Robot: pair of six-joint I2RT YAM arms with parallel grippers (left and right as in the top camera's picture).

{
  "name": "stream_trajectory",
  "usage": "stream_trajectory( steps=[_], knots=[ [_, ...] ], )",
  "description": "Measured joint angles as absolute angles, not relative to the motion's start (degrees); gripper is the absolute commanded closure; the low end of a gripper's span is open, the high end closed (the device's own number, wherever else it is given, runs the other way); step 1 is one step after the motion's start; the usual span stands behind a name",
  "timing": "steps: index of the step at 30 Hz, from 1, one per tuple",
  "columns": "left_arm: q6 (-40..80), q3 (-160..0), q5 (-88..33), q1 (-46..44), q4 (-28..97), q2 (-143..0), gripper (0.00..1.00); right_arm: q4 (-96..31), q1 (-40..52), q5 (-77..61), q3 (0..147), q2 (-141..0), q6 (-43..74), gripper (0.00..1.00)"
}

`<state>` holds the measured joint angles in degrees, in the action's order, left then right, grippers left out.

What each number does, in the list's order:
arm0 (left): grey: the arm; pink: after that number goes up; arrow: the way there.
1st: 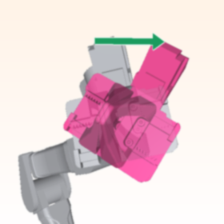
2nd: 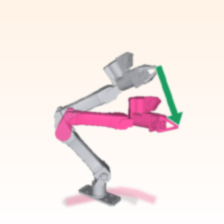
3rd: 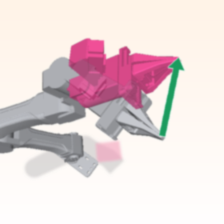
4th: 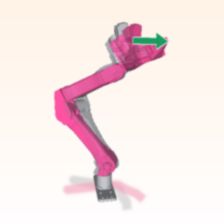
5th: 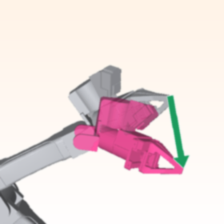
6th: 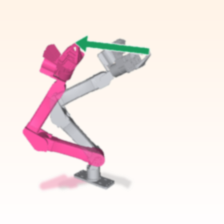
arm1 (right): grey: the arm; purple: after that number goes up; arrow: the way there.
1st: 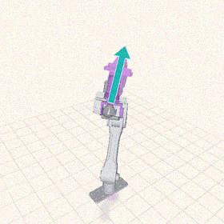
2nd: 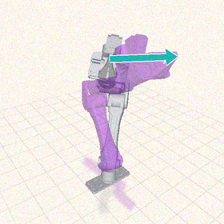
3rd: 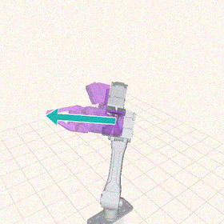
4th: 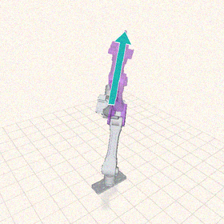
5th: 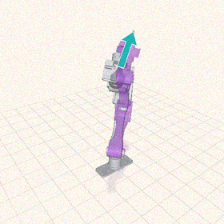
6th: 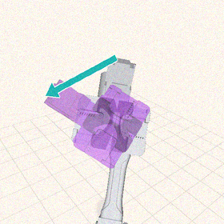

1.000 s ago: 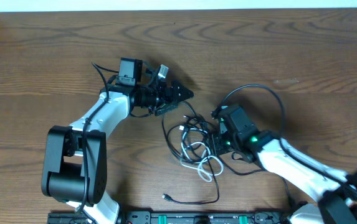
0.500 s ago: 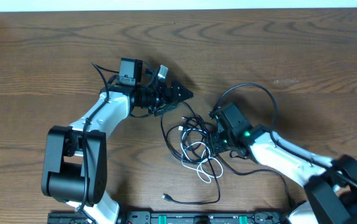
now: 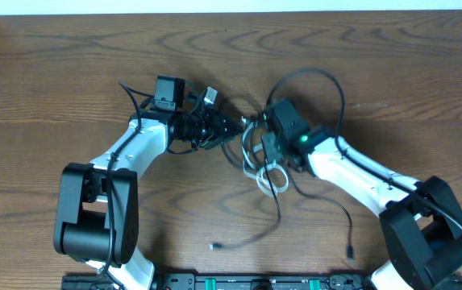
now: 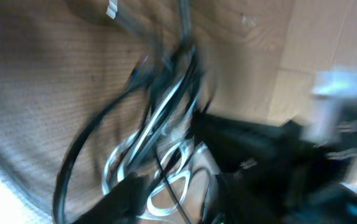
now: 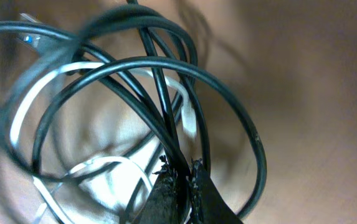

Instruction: Untangle cables

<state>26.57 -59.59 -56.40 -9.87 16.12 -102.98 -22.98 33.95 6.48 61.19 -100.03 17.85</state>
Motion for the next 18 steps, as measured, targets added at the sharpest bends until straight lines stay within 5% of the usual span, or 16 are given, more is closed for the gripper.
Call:
stream_trajectory(
  steps=[6,12,18],
  knots=[
    [26.7,-59.6,-56.3,-12.4,16.1,-103.0,0.92,-23.9,31.6,5.6,68.3,-100.0,16.3,0.99],
    [26.9,-59.6,-52.0,-18.0,16.1,-103.0,0.64,-28.6,30.2,-1.7,69.6,-99.7,15.5,0.99],
    [30.3,-59.6,-42.2,-20.1,15.6,-103.0,0.65,-34.2,29.6,-10.6,69.6,-94.3,13.2,0.99]
  ],
)
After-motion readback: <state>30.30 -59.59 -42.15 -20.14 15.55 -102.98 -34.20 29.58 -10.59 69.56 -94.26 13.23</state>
